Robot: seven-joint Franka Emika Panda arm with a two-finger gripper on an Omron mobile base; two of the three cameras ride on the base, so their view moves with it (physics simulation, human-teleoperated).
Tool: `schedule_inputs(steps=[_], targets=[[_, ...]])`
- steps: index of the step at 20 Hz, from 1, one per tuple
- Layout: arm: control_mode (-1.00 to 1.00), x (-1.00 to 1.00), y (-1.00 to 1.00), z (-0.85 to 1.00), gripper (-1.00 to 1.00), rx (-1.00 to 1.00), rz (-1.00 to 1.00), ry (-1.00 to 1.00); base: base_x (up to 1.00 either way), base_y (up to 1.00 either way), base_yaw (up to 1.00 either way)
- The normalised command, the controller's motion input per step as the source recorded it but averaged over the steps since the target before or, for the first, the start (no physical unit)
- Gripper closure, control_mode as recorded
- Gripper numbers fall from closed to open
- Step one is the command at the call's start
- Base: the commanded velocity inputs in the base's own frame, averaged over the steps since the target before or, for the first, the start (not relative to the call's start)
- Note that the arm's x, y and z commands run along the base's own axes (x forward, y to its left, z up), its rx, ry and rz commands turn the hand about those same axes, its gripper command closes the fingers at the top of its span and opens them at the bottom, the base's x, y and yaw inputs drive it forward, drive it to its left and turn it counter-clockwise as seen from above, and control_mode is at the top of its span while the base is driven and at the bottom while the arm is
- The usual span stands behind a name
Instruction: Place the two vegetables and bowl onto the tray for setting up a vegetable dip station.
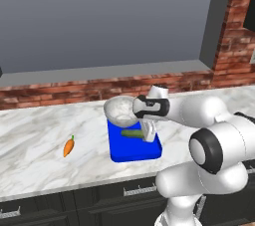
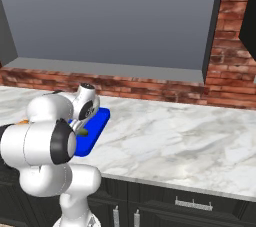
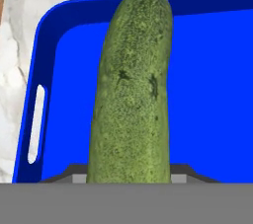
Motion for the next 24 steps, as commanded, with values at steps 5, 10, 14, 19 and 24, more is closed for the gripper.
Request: schedule_inputs(steps=[5, 10, 14, 19, 24], targets=[[-1.0, 0.06, 0.0, -0.11, 1.0, 0.0, 0.0, 0.0, 0.0, 0.0, 0.0], [-1.0, 0.04, 0.0, -0.1, 1.0, 0.0, 0.0, 0.0, 0.0, 0.0, 0.0], [-1.0, 0.0, 0.0, -0.1, -1.0, 0.0, 0.0, 0.02, 0.0, 0.0, 0.0], [-1.0, 0.0, 0.0, -0.06, -1.0, 0.0, 0.0, 0.04, 0.0, 0.0, 0.0], [-1.0, 0.0, 0.0, -0.04, -1.0, 0.0, 0.0, 0.04, 0.0, 0.0, 0.0]])
